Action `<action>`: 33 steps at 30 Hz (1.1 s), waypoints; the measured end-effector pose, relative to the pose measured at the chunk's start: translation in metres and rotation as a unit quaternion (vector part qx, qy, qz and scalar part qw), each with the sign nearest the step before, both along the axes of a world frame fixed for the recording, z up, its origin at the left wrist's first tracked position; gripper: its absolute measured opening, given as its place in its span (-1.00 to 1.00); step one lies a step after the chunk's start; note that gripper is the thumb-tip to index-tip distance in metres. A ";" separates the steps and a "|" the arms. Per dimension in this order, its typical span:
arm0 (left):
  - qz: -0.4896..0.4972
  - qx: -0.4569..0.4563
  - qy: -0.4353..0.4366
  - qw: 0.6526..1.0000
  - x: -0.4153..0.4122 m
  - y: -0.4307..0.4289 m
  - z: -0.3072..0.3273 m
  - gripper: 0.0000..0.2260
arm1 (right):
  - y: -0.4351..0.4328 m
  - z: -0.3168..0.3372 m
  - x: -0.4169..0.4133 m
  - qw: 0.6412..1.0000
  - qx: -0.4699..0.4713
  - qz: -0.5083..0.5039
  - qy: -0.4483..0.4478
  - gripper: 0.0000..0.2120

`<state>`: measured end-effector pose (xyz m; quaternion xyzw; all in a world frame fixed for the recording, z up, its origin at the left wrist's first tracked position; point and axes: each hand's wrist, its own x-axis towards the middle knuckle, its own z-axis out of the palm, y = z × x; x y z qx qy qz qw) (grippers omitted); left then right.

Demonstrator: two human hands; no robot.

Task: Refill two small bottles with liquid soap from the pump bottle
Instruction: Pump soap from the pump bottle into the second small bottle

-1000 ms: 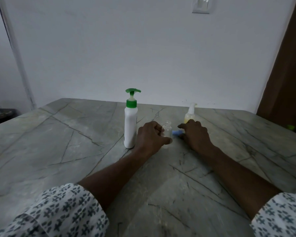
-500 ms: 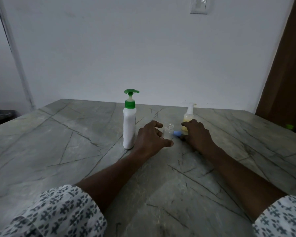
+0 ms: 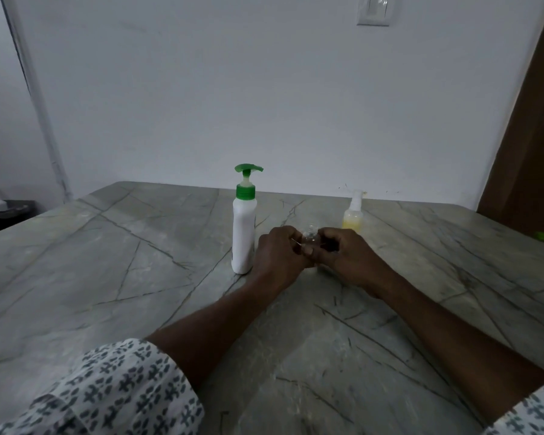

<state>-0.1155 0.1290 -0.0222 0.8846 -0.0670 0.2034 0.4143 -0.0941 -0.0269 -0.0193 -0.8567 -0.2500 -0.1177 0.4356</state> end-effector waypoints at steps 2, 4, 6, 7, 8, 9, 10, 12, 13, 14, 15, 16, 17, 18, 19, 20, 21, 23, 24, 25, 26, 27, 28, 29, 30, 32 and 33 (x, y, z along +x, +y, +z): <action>-0.001 0.022 0.002 1.000 0.000 0.000 0.001 -0.72 | 0.001 -0.003 0.002 1.000 -0.013 -0.004 -0.012 -0.84; 0.008 0.062 -0.001 0.998 -0.003 -0.002 0.004 -0.69 | 0.000 -0.005 0.005 1.000 -0.008 -0.009 -0.004 -0.83; 0.022 0.087 -0.029 0.996 -0.011 -0.005 0.014 -0.69 | -0.002 -0.008 0.007 1.000 -0.023 -0.014 -0.009 -0.78; 0.030 0.085 -0.064 0.994 -0.017 -0.007 0.020 -0.69 | -0.003 -0.010 0.009 0.999 -0.032 -0.012 -0.015 -0.77; 0.040 0.072 -0.116 0.990 -0.023 -0.007 0.027 -0.71 | -0.003 -0.011 0.010 0.999 -0.039 -0.008 -0.021 -0.77; 0.051 0.044 -0.179 0.981 -0.028 -0.006 0.034 -0.73 | -0.003 -0.011 0.011 0.999 -0.041 -0.007 -0.022 -0.78; 0.064 0.009 -0.243 0.968 -0.031 -0.003 0.041 -0.77 | -0.002 -0.011 0.012 0.999 -0.039 -0.009 -0.019 -0.80; 0.106 -0.048 -0.340 0.933 -0.033 0.006 0.054 -0.78 | 0.001 -0.010 0.011 1.000 -0.020 -0.016 -0.017 -0.83; 0.132 -0.068 -0.366 0.919 -0.031 0.013 0.059 -0.76 | 0.002 -0.009 0.010 1.000 -0.003 -0.021 -0.016 -0.83; 0.157 -0.084 -0.375 0.910 -0.028 0.021 0.063 -0.71 | 0.003 -0.009 0.009 0.999 0.017 -0.027 -0.013 -0.82; 0.177 -0.095 -0.367 0.908 -0.023 0.029 0.065 -0.64 | 0.003 -0.010 0.009 0.999 0.035 -0.035 -0.010 -0.79; 0.189 -0.095 -0.344 0.915 -0.016 0.037 0.064 -0.53 | 0.003 -0.010 0.008 0.998 0.047 -0.039 -0.010 -0.78; 0.186 -0.085 -0.311 0.928 -0.010 0.045 0.061 -0.39 | 0.003 -0.010 0.007 0.998 0.054 -0.039 -0.011 -0.77; 0.165 -0.071 -0.271 0.946 -0.004 0.052 0.057 -0.25 | 0.003 -0.010 0.007 0.998 0.057 -0.035 -0.013 -0.77; 0.129 -0.065 -0.229 0.963 0.001 0.057 0.053 -0.12 | 0.004 -0.010 0.006 0.998 0.059 -0.030 -0.015 -0.76; 0.087 -0.070 -0.192 0.975 0.005 0.061 0.049 -0.01 | 0.005 -0.009 0.005 0.998 0.058 -0.027 -0.018 -0.75; 0.045 -0.083 -0.169 0.981 0.008 0.064 0.045 0.05 | 0.007 -0.008 0.004 0.998 0.058 -0.023 -0.021 -0.75; -0.021 -0.125 -0.148 0.981 0.014 0.069 0.041 0.07 | 0.010 -0.007 0.002 0.998 0.057 -0.010 -0.024 -0.73; -0.048 -0.152 -0.137 0.978 0.017 0.071 0.041 0.06 | 0.012 -0.006 0.001 0.998 0.052 -0.006 -0.028 -0.73; -0.069 -0.178 -0.126 0.973 0.019 0.072 0.041 0.03 | 0.013 -0.005 0.000 0.998 0.046 -0.006 -0.032 -0.74; -0.086 -0.200 -0.119 0.969 0.021 0.073 0.042 -0.02 | 0.014 -0.005 -0.001 0.998 0.042 -0.005 -0.035 -0.76; -0.098 -0.224 -0.115 0.963 0.024 0.074 0.044 -0.11 | 0.014 -0.004 -0.002 0.998 0.044 -0.004 -0.036 -0.77; -0.105 -0.259 -0.114 0.953 0.025 0.074 0.047 -0.25 | 0.014 -0.004 -0.002 0.998 0.046 -0.003 -0.037 -0.77; -0.110 -0.299 -0.111 0.941 0.026 0.073 0.051 -0.40 | 0.014 -0.003 -0.003 0.998 0.046 -0.004 -0.036 -0.76; -0.112 -0.334 -0.103 0.930 0.026 0.072 0.055 -0.48 | 0.014 -0.003 -0.003 0.998 0.045 -0.007 -0.035 -0.75; -0.117 -0.352 -0.064 0.926 0.029 0.073 0.064 -0.38 | 0.015 -0.003 -0.002 0.998 0.044 -0.010 -0.037 -0.73; -0.126 -0.344 -0.039 0.929 0.030 0.073 0.066 -0.31 | 0.015 -0.004 -0.001 0.998 0.042 -0.012 -0.040 -0.71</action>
